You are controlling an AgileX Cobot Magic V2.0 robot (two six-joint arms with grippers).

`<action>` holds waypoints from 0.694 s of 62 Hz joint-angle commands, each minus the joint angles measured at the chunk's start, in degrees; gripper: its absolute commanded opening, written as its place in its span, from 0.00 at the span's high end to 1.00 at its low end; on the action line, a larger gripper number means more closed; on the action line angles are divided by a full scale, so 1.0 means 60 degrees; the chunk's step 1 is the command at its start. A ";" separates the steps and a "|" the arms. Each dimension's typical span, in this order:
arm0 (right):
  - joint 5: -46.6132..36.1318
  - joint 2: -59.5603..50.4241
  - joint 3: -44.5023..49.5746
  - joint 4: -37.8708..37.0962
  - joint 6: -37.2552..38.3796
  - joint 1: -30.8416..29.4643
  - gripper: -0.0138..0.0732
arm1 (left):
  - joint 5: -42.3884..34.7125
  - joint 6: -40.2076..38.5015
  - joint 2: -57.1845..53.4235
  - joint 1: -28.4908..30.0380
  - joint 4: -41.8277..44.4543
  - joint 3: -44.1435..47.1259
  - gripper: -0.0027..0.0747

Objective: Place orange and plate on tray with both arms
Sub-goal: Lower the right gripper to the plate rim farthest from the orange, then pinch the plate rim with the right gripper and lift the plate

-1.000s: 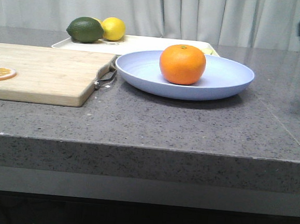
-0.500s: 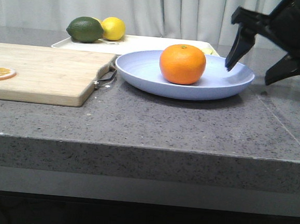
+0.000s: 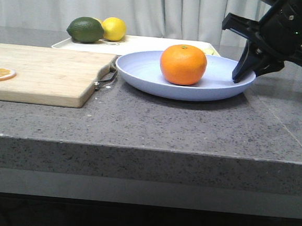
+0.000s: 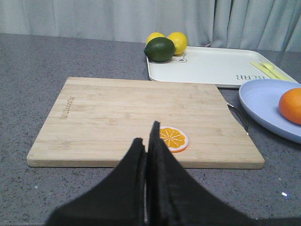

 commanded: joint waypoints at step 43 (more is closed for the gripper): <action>0.0623 -0.0411 -0.0908 0.1542 -0.0101 -0.0036 0.93 | -0.0790 -0.0068 0.0117 0.0021 -0.0040 -0.0229 0.99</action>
